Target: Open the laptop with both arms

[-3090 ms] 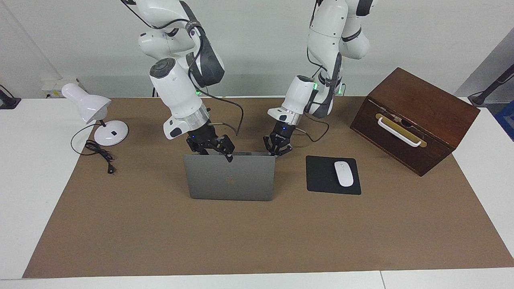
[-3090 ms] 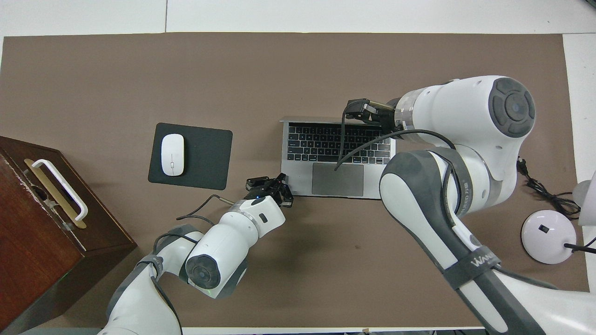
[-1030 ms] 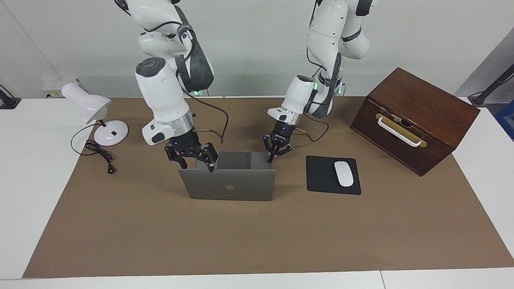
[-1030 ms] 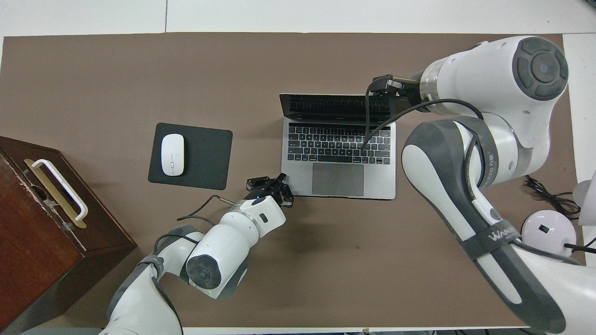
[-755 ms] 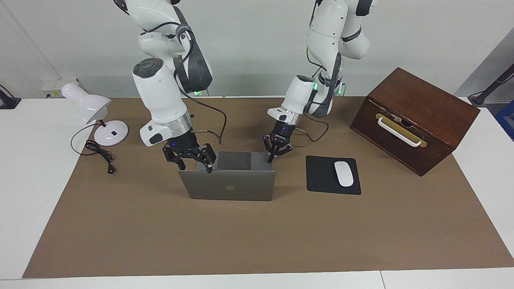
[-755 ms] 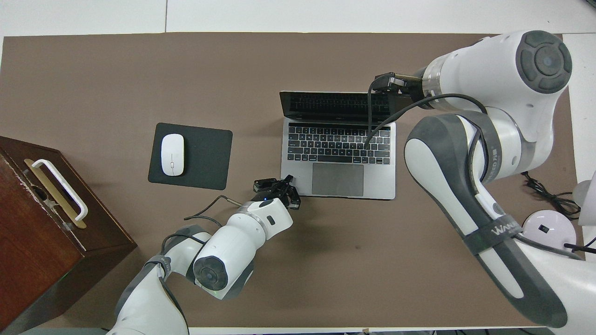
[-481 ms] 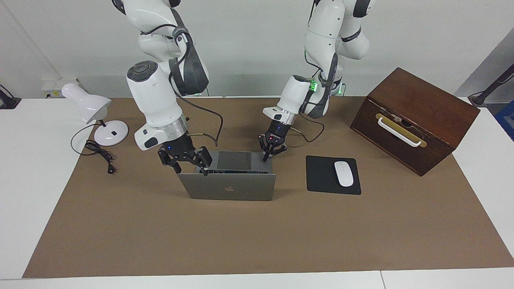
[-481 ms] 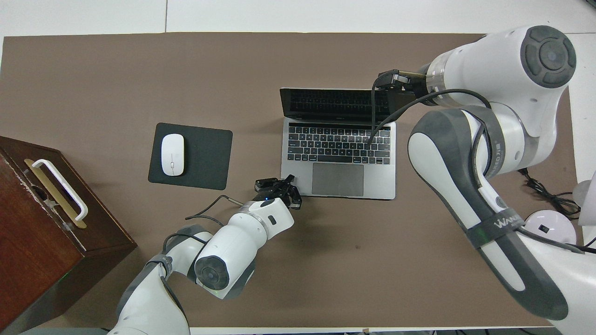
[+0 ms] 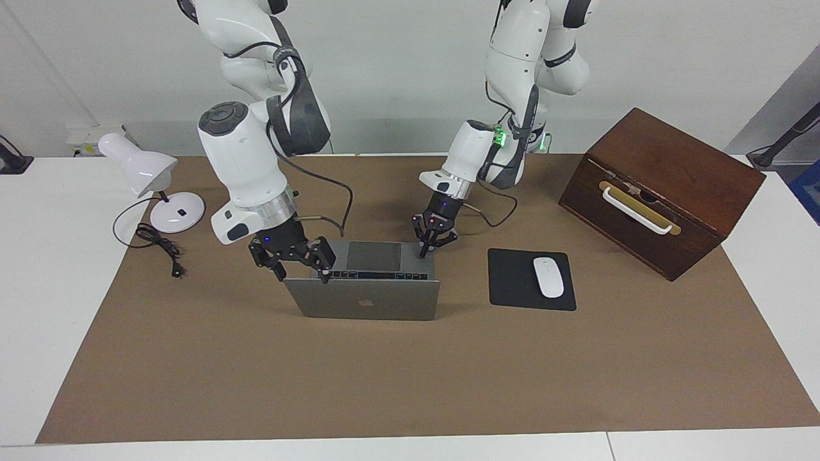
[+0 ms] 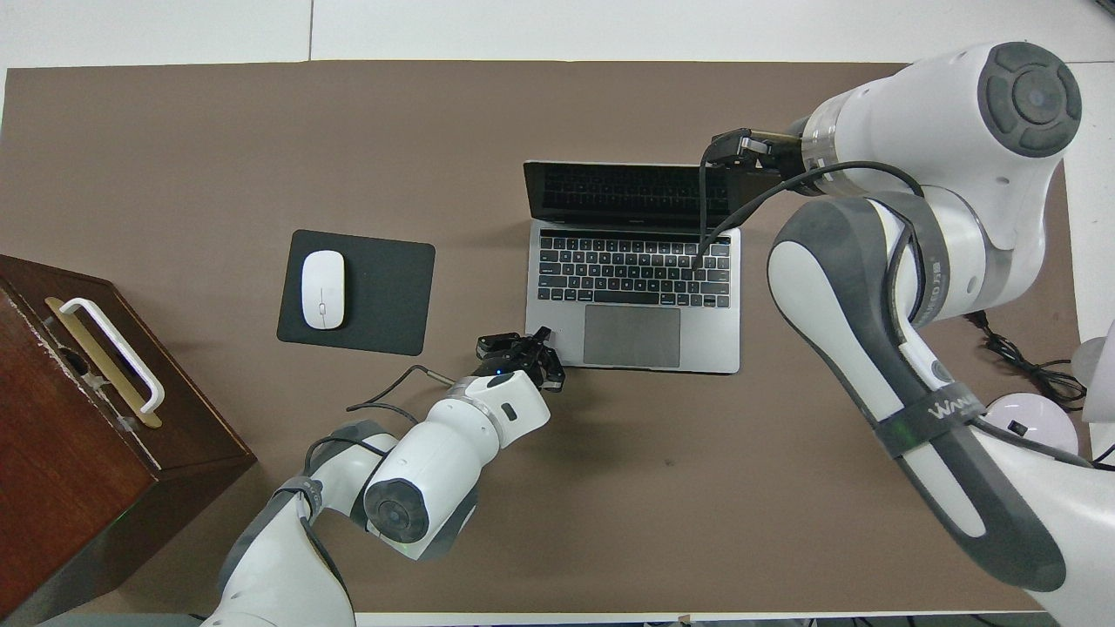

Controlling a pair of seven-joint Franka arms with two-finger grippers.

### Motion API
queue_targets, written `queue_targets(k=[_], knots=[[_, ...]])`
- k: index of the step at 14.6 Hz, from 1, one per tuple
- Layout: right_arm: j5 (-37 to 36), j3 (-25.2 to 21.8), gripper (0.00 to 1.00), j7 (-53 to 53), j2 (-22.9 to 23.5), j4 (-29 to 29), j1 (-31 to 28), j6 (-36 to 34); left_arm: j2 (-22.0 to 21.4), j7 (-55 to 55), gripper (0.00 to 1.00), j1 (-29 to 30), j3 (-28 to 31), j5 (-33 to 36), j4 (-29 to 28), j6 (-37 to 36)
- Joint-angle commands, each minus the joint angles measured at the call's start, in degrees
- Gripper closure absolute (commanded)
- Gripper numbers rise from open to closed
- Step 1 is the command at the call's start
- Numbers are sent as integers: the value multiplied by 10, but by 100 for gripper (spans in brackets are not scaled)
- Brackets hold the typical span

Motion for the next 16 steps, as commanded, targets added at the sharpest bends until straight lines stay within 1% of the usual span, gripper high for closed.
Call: queue_targets(k=[1,3,4,7,9,11,13,14,16], knots=[[-10,7,0,-12,3,36,-11,-53,21,3,100,-9,3,-12,10,8],[-10,6,0,-12,1,73,-12,-108,21,-5,100,-6,3,-11,10,7],[-10,5,0,-14,-6,79,-13,-126,22,-5,100,-4,2,-11,11,7],[-14,3,0,-44,-41,79,-22,-182,21,-23,100,-2,2,-11,11,7],[-65,0,0,-113,-65,71,-29,-215,21,-24,100,-2,2,-11,11,7],[-76,0,0,-197,-76,55,-68,-219,21,-26,100,-2,2,-11,11,7],[-78,0,0,-261,-77,53,-101,-219,16,-29,100,0,2,-11,13,5],[-80,0,0,-286,-77,52,-112,-219,15,-45,100,0,2,-11,16,5],[-80,0,0,-294,-79,43,-126,-214,10,-60,100,1,2,-11,23,-5]])
